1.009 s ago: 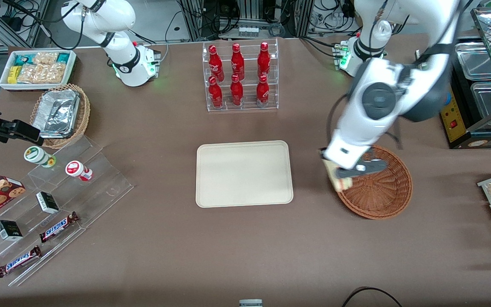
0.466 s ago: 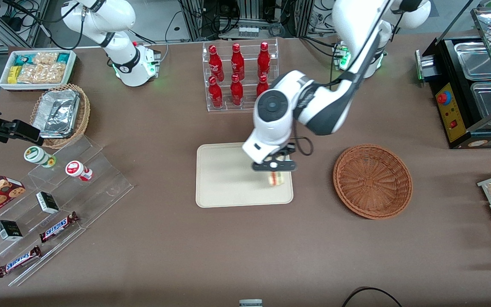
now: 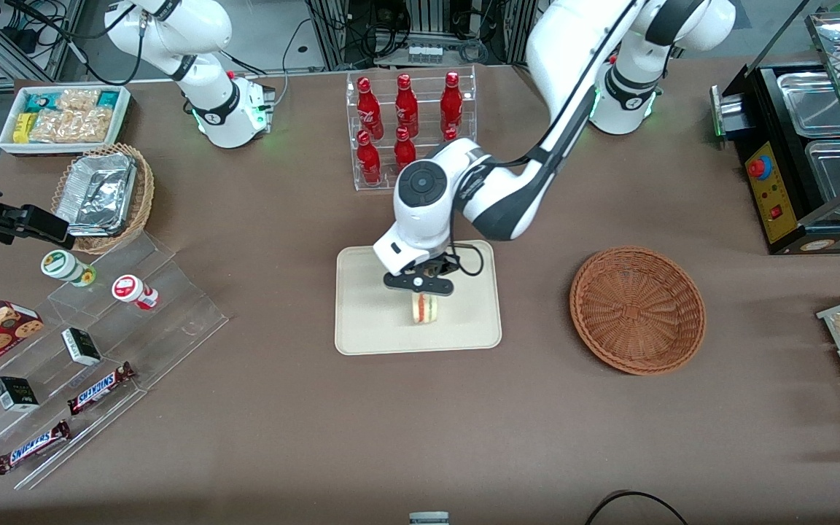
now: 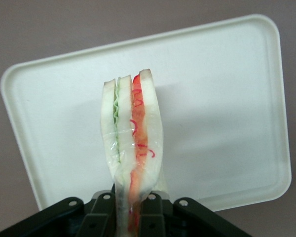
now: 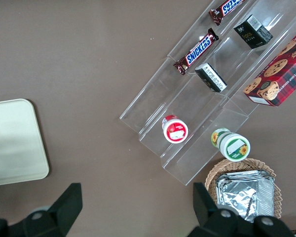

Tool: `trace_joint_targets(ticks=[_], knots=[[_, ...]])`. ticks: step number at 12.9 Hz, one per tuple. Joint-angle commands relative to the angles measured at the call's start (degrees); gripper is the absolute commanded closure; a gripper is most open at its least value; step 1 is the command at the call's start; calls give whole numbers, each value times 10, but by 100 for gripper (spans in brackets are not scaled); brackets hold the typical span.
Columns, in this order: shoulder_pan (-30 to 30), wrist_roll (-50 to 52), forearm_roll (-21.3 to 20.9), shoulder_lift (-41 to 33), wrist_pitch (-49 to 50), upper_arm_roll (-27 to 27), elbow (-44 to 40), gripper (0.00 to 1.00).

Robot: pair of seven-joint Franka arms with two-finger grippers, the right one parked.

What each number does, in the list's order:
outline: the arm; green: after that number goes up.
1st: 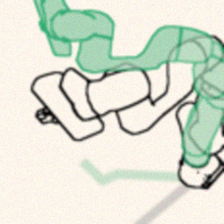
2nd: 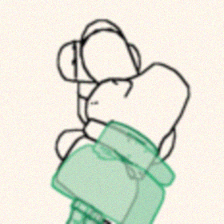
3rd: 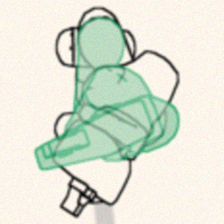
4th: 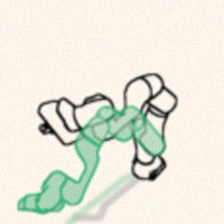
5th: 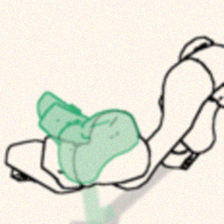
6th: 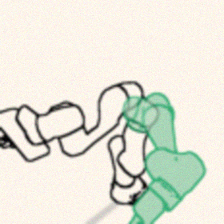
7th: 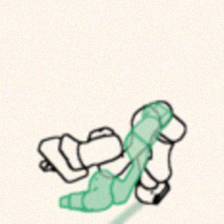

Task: Place sandwich from basket to tray
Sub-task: 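Lower the sandwich onto the cream tray with the left gripper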

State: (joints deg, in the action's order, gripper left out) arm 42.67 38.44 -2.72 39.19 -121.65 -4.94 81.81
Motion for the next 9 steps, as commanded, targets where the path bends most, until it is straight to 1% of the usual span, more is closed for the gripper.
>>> trace_joint_targets(ticks=[1, 3, 9], knots=[[9, -14, 0, 29, -23, 6, -24, 100], [14, -11, 0, 45, -45, 6, -24, 100], [15, 8, 0, 68, -46, 6, -32, 100]])
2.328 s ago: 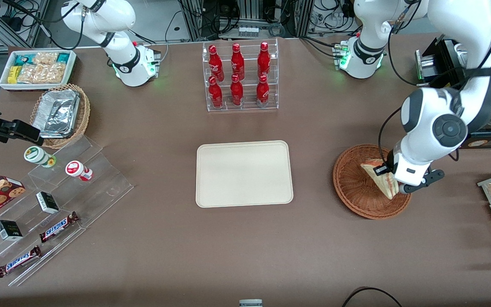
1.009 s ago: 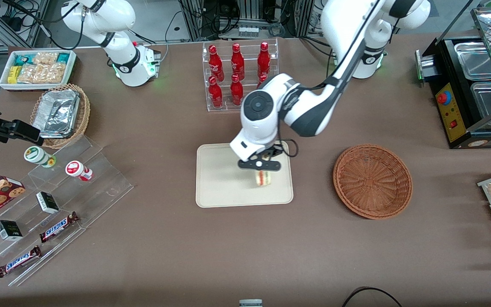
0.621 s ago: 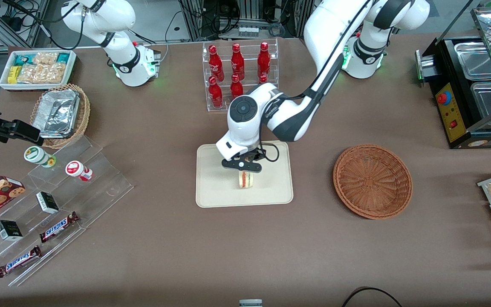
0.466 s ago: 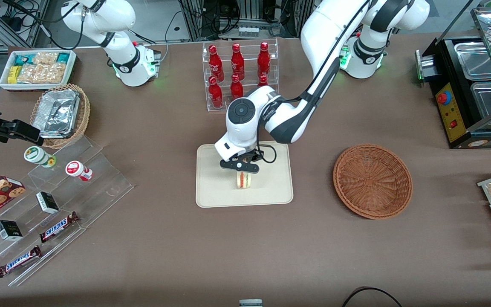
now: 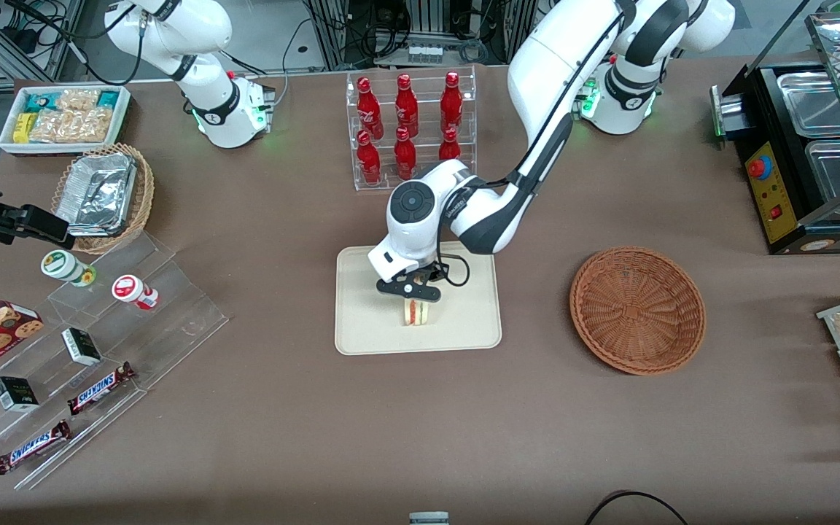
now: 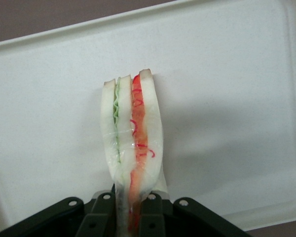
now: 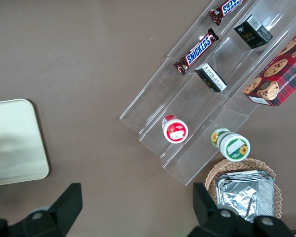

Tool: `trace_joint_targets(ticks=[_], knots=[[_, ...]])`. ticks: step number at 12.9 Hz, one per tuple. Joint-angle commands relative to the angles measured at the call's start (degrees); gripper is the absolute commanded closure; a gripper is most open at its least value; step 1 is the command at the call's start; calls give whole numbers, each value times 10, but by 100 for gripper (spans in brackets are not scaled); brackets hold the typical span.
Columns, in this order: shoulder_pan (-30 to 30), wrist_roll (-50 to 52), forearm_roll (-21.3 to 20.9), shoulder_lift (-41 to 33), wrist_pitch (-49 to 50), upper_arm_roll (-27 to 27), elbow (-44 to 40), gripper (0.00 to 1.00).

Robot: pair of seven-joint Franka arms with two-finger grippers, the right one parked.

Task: Place sandwich from basket to tray
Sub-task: 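Lower the sandwich onto the cream tray with the left gripper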

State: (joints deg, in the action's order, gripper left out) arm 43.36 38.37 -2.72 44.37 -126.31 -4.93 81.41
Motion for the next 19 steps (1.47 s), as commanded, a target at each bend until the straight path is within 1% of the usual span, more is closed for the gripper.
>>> trace_joint_targets(ticks=[1, 3, 4, 5, 6, 7, 10, 13, 16, 17, 19], knots=[[9, 8, -1, 24, 0, 6, -35, 100], [16, 9, -2, 30, 1, 7, -39, 100], [16, 9, -3, 31, 1, 7, -39, 90], [16, 8, -3, 33, 1, 7, -39, 35], [16, 7, -3, 33, 2, 7, -39, 3], [16, 7, -3, 30, 2, 7, -39, 1], [12, 8, -2, 11, 7, 10, -40, 0], [10, 12, 1, -36, 27, 12, -40, 0], [-10, 18, 4, -87, 37, 12, -39, 0], [-15, 29, 4, -105, 57, 13, -38, 0], [-44, 33, 4, -151, 111, 12, -29, 0]])
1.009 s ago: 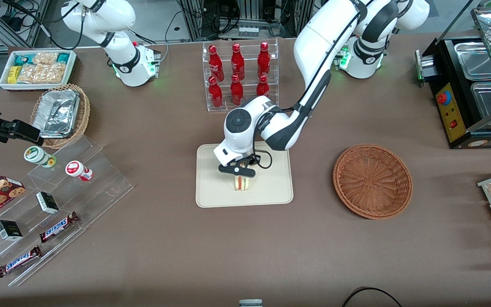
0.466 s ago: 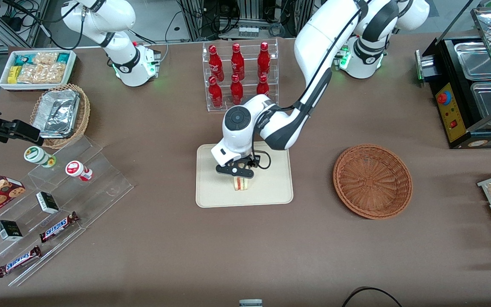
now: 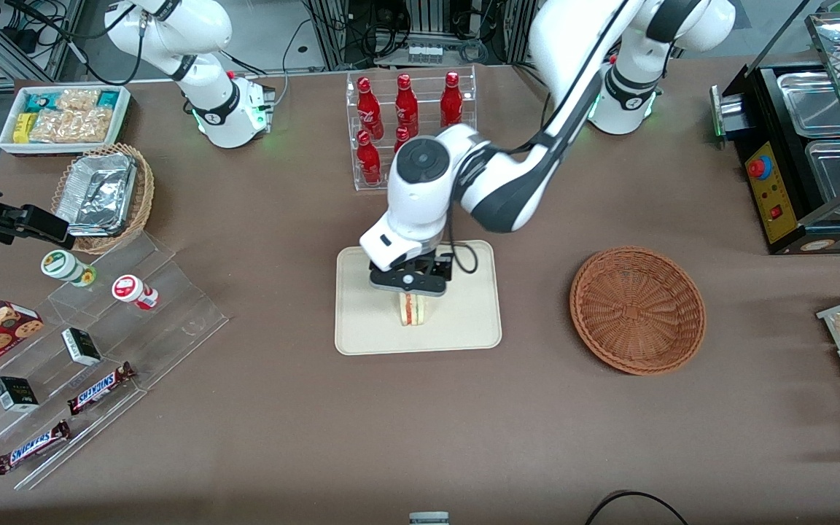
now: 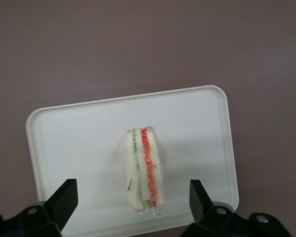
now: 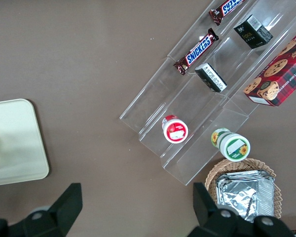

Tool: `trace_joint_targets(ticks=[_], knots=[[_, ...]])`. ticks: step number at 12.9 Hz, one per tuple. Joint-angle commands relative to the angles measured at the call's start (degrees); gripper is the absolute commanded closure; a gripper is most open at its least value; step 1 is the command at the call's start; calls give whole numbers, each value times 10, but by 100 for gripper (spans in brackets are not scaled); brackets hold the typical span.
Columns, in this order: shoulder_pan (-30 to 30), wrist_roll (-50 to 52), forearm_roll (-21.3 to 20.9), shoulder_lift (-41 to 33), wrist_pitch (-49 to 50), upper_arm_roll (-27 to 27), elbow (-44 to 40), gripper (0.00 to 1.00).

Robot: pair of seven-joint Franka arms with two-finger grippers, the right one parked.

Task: Place sandwich from basket to tray
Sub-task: 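Lower the sandwich onto the cream tray with the left gripper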

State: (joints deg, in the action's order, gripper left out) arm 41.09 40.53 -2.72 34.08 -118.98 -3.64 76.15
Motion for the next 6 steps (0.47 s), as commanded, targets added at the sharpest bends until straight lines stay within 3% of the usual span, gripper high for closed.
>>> trace_joint_targets(ticks=[1, 6], knots=[[-40, 9, 4, -73, 62, 0, 33, 0], [-127, -35, 4, -198, 125, 0, 108, 0]])
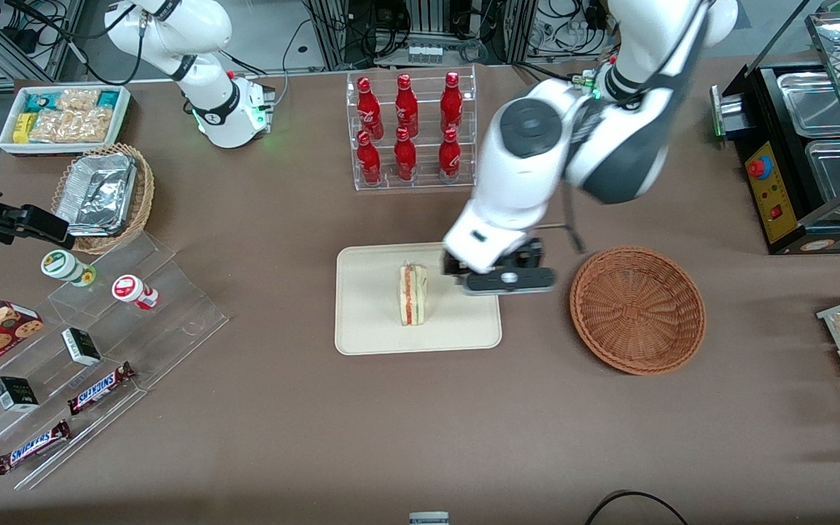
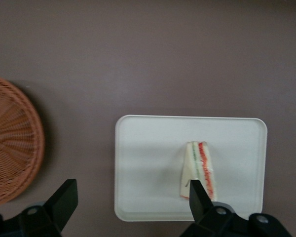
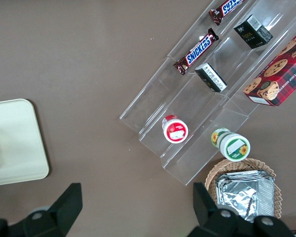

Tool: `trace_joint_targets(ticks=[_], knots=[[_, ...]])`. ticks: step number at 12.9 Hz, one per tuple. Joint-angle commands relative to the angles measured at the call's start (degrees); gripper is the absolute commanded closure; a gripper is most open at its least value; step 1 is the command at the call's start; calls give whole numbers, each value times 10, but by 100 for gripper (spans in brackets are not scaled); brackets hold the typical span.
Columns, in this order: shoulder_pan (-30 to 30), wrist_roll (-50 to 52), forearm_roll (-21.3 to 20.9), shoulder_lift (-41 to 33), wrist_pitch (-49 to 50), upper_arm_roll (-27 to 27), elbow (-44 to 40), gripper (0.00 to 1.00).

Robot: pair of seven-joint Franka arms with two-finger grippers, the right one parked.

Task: Place sandwich from basket to tray

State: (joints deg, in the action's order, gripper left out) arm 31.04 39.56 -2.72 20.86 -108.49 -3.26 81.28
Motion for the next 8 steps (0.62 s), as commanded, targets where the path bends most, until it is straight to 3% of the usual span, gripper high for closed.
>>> trace_joint_targets(ticks=[1, 8], knots=[[-42, -52, 4, -83, 44, -4, 60, 0], [-193, -293, 19, -180, 181, -4, 80, 0]])
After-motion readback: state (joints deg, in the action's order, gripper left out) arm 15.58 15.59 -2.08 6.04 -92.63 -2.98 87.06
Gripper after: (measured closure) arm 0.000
